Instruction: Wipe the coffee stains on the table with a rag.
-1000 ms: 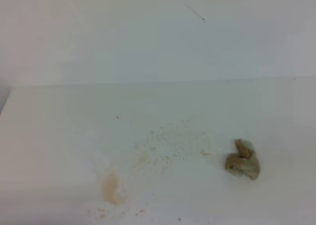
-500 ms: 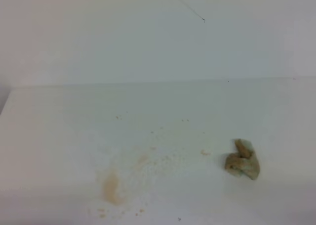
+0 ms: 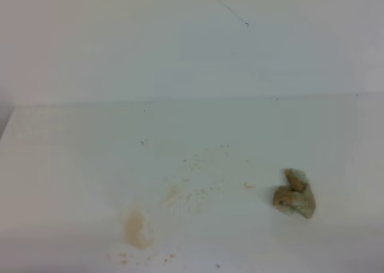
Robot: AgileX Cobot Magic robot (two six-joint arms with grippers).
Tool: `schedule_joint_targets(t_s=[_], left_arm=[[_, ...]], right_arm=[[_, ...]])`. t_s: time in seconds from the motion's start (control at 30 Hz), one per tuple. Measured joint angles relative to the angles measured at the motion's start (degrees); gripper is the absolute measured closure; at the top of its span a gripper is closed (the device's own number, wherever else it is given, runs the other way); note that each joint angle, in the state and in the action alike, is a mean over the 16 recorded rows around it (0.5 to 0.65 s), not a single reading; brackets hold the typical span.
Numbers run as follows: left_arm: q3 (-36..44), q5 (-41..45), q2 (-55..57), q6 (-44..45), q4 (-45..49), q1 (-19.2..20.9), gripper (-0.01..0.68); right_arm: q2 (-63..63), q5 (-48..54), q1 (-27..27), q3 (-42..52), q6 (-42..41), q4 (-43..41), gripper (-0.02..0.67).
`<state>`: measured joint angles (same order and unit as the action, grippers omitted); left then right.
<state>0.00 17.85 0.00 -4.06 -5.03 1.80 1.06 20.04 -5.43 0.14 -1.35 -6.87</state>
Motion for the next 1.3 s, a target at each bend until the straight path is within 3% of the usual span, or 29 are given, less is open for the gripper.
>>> schedule_joint_targets(t_s=[1.3], left_arm=[[0.0,0.0,0.0,0.0,0.0,0.0,0.674]], right_arm=[[0.0,-0.3,0.0,0.0,0.0,0.0,0.638]])
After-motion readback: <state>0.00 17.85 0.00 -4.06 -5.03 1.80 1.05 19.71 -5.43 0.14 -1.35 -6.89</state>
